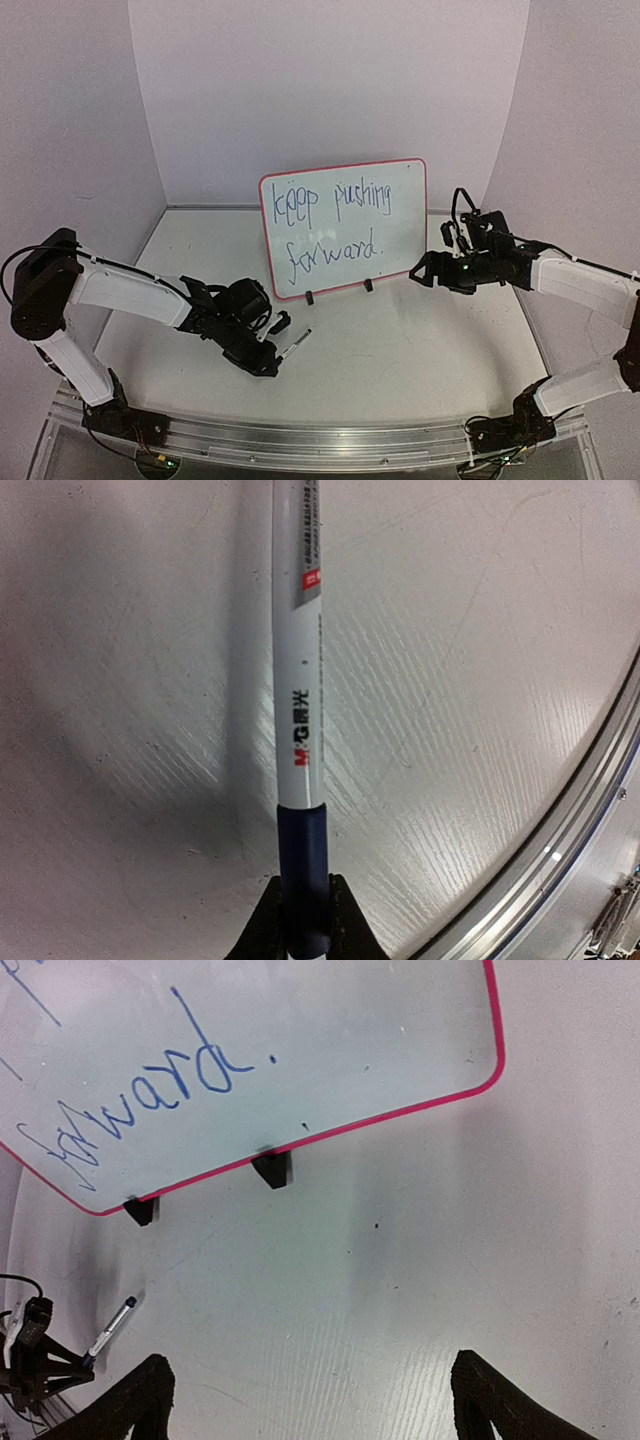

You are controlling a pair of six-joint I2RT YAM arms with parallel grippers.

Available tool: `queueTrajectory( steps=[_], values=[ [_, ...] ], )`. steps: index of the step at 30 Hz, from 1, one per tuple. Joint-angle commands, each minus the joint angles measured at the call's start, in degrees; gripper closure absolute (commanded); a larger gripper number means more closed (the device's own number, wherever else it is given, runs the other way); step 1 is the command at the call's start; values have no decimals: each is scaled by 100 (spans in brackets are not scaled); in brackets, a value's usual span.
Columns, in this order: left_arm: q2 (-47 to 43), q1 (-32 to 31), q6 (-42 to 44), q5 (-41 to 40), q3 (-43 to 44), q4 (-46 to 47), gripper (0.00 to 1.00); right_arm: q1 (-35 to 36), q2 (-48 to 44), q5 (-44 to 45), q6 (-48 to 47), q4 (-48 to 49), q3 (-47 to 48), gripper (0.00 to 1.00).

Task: Write a sentence on the whiteboard
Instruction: Put down the whiteboard marker at the center of the board, then reset both arms

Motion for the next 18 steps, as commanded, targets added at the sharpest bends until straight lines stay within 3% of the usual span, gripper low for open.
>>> queueTrajectory(
  steps=[1, 5, 9, 13, 18],
  values=[
    [2, 124, -108, -360, 220, 50, 80, -133, -99, 627, 7, -41, -121, 8],
    [-182, 347, -268, -391, 18, 285, 52, -267, -118, 887, -19, -31, -221, 8],
    [-317, 560, -264, -428, -74, 349, 33, -430, -167, 1085, -115, -10, -307, 8],
    [-468, 965, -169, -446, -173, 332, 21, -686, -129, 1117, -259, 11, -333, 8],
    [-815, 1841, -4, -462, -401, 401, 18, -1143, -30, 1125, -446, 169, -417, 7]
  ],
)
